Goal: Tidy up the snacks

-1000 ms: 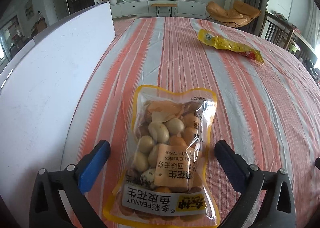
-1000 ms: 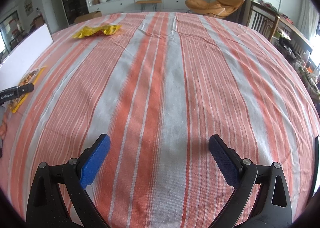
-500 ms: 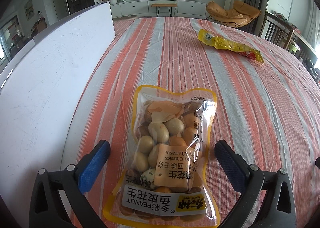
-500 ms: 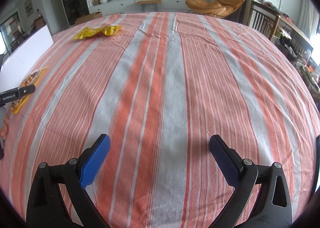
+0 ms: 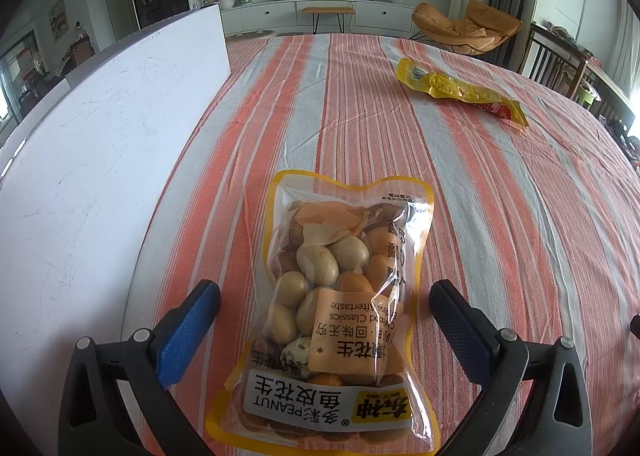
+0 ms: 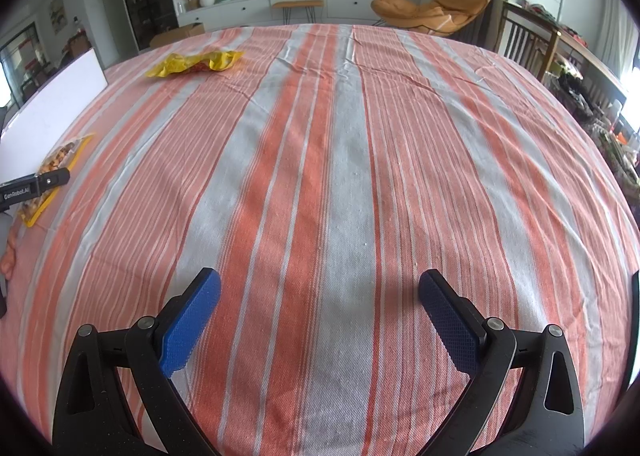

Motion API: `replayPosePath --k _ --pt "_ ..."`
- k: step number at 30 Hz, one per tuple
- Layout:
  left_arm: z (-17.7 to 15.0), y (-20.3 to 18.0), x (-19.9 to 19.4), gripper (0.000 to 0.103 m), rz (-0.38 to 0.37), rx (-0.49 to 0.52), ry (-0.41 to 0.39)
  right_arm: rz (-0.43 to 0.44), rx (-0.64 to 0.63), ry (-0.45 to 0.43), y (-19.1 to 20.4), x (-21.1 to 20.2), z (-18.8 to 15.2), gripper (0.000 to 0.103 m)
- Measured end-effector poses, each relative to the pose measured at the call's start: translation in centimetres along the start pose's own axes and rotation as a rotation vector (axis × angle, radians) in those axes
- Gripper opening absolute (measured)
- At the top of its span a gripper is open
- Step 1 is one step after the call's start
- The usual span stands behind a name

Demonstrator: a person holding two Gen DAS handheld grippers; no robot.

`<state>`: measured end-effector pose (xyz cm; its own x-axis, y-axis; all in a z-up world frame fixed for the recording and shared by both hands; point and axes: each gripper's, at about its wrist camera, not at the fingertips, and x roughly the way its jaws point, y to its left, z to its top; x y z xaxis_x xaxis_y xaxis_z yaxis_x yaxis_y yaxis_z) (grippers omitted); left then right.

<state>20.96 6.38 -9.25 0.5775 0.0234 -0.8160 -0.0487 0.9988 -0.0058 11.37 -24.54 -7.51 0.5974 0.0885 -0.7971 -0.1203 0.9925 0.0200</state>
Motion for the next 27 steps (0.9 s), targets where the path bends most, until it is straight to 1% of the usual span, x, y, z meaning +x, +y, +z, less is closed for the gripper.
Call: replayPosePath --k 27 --pt "0.00 0.00 -0.02 0.103 0.000 -0.001 0.000 -0.005 -0.004 0.002 -0.04 0.04 -0.03 0.101"
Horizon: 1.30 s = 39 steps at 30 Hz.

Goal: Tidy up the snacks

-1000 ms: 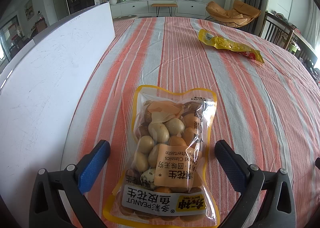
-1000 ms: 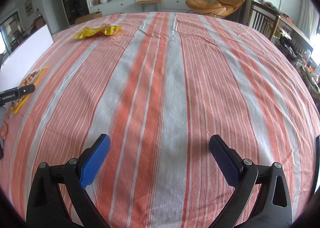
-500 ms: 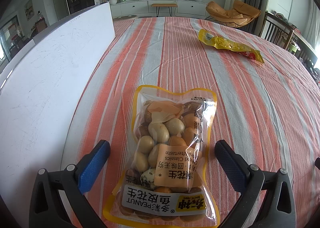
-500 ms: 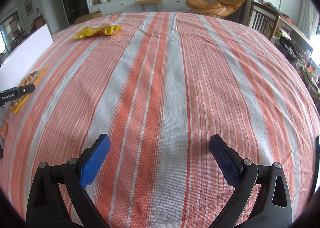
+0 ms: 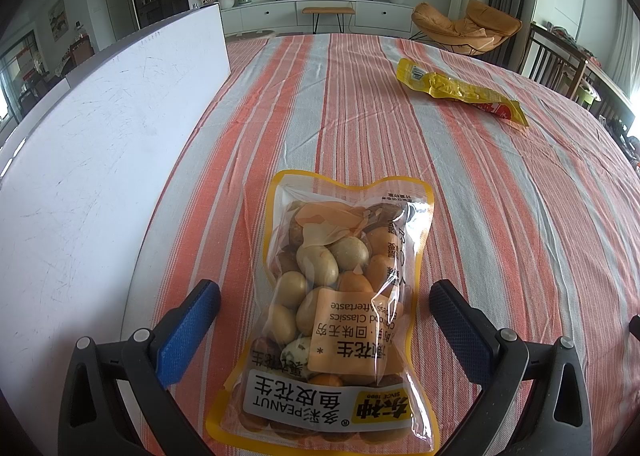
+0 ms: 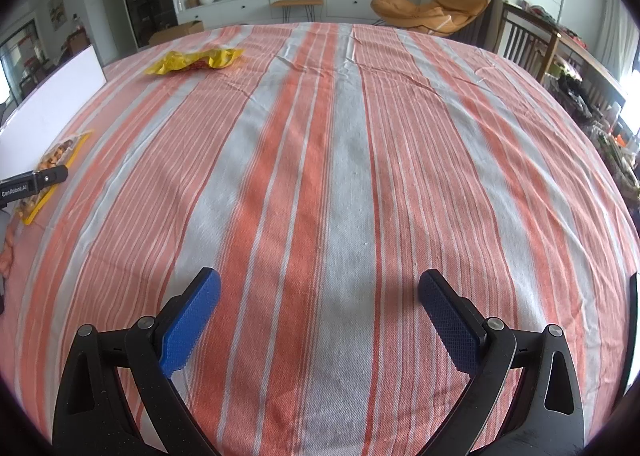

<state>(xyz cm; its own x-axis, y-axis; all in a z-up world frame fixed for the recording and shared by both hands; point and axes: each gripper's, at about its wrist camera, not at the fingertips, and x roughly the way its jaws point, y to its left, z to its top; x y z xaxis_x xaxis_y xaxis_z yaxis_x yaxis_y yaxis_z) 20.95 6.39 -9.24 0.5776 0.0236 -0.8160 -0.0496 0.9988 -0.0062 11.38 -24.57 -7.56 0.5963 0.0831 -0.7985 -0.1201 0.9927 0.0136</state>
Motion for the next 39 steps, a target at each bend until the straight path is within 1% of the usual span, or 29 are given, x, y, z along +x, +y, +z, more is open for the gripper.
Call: replayPosePath --k 9,10,13,14,15,17,20,22,25,26,28,31,33,34,36,38,39 --pt "0.0 0.0 0.0 0.103 0.000 0.000 0.000 -0.004 0.000 0.002 0.0 0.0 0.0 0.101" --pt "0.0 0.0 0.0 0.103 0.000 0.000 0.000 -0.006 0.000 0.004 -0.1 0.1 0.0 0.102" --pt "0.0 0.0 0.0 0.103 0.000 -0.001 0.000 0.019 -0.011 0.010 -0.2 0.3 0.4 0.103" --pt "0.0 0.0 0.0 0.103 -0.001 -0.001 0.000 0.048 -0.020 0.006 -0.1 0.5 0.9 0.102" --pt "0.0 0.0 0.0 0.103 0.000 -0.001 0.000 0.093 -0.033 0.001 0.1 0.7 1.9 0.101" --pt "0.0 0.0 0.0 0.103 0.000 -0.001 0.000 0.134 -0.068 -0.027 0.8 0.9 4.3 0.101" --pt "0.0 0.0 0.0 0.103 0.000 -0.001 0.000 0.219 -0.196 -0.106 3.7 1.4 10.4 0.101" --pt "0.0 0.0 0.0 0.103 0.000 -0.001 0.000 0.245 -0.297 -0.108 6.3 2.8 14.4 0.101" --pt "0.0 0.0 0.0 0.103 0.000 -0.001 0.000 0.268 -0.391 -0.038 9.7 6.7 19.3 0.101" --pt "0.0 0.0 0.0 0.103 0.000 -0.001 0.000 0.269 -0.411 -0.002 10.6 8.0 20.5 0.101" --pt "0.0 0.0 0.0 0.103 0.000 -0.002 0.000 0.245 -0.445 0.086 12.3 11.5 22.7 0.101" --pt "0.0 0.1 -0.1 0.103 0.000 -0.001 0.000 0.221 -0.461 0.151 13.4 14.8 23.9 0.101" --pt "0.0 0.1 -0.1 0.103 0.000 -0.002 0.000 0.231 -0.447 0.192 13.6 16.2 23.9 0.099" --pt "0.0 0.1 -0.1 0.103 0.000 -0.002 0.000 0.237 -0.439 0.205 13.7 16.5 23.7 0.085" --pt "0.0 0.0 0.0 0.103 0.000 -0.001 0.000 0.247 -0.412 0.182 13.0 15.7 23.4 0.045" --pt "0.0 0.1 0.0 0.103 0.000 -0.001 0.000 0.260 -0.375 0.181 11.8 14.5 22.6 0.034" --pt "0.0 0.1 0.0 0.103 0.001 -0.001 0.000 0.240 -0.372 0.172 11.3 13.7 21.8 0.029"
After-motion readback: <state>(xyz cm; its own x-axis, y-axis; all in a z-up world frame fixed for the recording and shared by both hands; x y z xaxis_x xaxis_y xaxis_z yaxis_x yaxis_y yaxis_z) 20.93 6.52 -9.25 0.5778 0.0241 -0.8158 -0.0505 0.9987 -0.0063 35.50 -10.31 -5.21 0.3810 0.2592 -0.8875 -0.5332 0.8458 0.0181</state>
